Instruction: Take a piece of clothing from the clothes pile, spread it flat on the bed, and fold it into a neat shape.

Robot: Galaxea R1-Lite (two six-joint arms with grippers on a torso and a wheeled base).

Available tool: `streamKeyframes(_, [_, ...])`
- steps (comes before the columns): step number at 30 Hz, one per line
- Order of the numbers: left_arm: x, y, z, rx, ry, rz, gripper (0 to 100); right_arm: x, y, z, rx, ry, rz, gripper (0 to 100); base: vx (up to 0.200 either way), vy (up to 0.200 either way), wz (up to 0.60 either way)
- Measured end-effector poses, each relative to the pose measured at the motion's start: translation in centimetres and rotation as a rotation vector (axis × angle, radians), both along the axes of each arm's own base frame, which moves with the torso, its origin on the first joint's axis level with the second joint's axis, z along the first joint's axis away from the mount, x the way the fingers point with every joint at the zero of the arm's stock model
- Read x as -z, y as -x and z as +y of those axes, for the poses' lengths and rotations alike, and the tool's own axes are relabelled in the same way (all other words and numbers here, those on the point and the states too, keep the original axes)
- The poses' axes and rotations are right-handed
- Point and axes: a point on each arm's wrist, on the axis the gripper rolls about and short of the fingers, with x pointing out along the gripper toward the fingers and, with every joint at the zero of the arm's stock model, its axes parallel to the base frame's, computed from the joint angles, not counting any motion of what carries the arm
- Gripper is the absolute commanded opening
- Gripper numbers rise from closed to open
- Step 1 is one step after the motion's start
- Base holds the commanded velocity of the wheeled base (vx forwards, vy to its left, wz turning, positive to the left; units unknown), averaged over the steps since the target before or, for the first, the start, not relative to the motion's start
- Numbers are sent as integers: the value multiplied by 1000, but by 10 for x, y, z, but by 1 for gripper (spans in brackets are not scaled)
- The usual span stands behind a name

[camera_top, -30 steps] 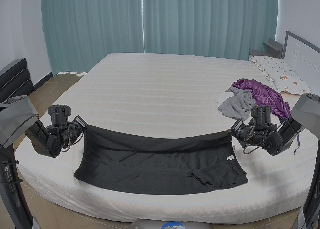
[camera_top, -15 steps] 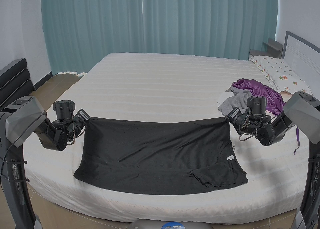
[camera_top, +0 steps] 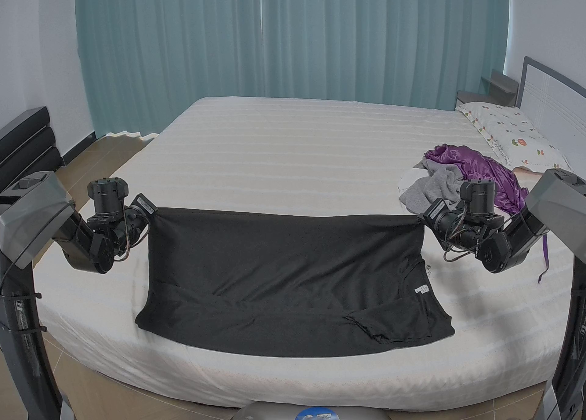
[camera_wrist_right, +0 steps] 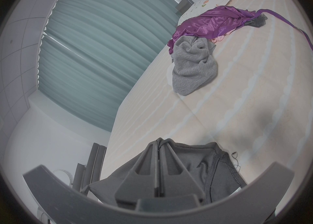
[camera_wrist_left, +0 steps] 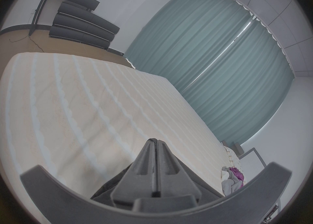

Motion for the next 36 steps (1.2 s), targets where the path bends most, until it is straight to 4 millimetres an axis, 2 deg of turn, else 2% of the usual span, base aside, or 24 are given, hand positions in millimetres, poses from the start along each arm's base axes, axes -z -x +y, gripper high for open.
streamKeyframes(7, [-12,5,6,-13,-6,-17,0,-4,2,1,-12,14,-15,0,0,0,0])
streamKeyframes(14, [-9,6,8,-18,-8,-7,0,-10,-6,3,-23,31,-50,0,0,0,0])
streamKeyframes(36, [36,-14,7,-8,-7,64,0,20,-25,5,-40,70,-15,0,0,0,0])
